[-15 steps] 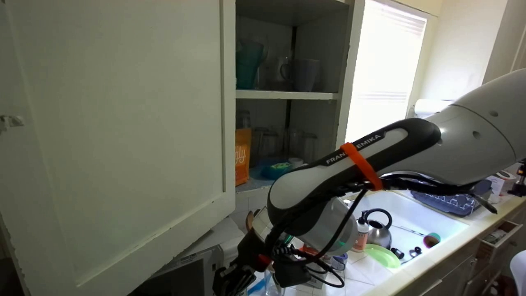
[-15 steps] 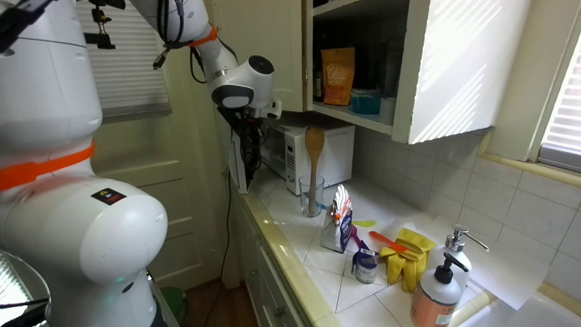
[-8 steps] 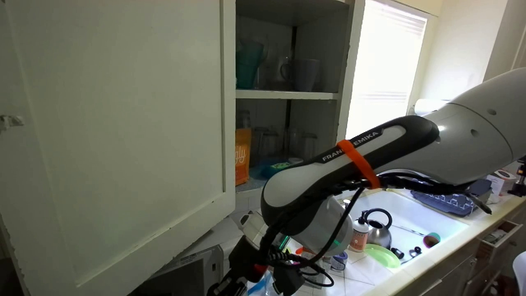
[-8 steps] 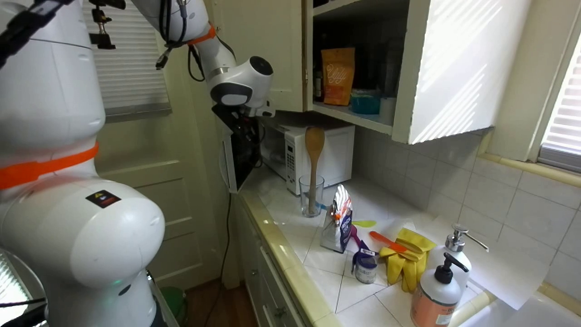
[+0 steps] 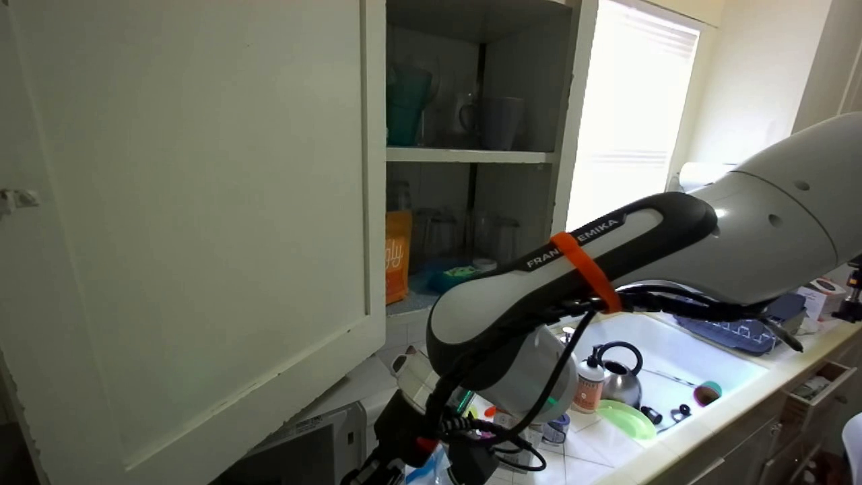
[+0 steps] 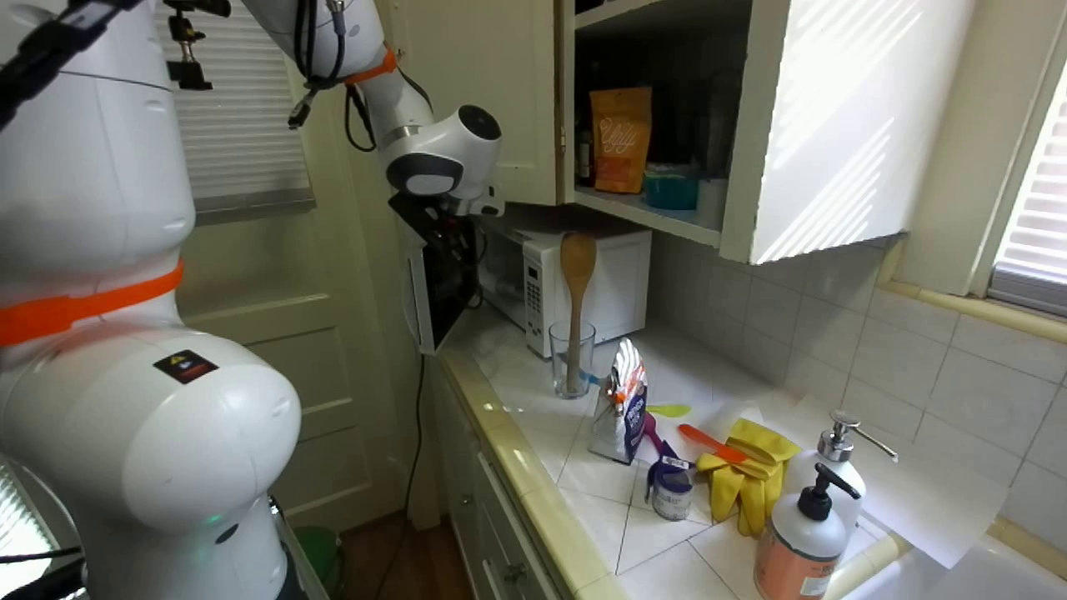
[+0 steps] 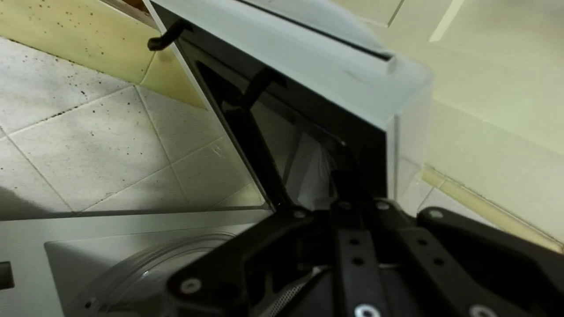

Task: Open the microwave door

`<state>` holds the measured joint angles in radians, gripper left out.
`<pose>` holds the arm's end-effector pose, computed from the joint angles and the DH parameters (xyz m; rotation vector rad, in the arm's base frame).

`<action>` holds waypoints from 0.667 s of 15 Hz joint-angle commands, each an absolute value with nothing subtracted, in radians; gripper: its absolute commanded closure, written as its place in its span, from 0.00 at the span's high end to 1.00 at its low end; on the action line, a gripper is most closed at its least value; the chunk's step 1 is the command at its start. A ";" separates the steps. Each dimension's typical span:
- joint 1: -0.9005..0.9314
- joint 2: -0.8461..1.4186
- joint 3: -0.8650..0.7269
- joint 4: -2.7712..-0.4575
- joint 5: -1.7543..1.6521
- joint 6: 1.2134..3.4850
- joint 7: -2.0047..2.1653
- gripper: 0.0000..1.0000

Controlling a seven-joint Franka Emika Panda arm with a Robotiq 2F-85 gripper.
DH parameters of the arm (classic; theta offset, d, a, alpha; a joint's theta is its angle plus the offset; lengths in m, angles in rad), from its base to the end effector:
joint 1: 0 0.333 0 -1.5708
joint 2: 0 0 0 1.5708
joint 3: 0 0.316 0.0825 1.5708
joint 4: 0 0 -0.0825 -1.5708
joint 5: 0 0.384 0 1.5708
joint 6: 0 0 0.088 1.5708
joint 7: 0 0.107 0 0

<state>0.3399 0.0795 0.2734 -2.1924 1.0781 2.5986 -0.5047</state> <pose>0.4728 0.3094 0.3769 -2.3894 -0.2973 -0.3056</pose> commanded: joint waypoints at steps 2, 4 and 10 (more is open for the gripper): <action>0.332 0.116 0.310 -2.158 1.060 2.550 -0.532 0.00; 0.335 0.132 0.323 -2.139 1.043 2.539 -0.532 0.00; 0.344 0.204 0.358 -2.060 0.964 2.513 -0.543 0.00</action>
<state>0.3445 0.1495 0.3420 -2.1174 1.0049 2.5462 -0.5212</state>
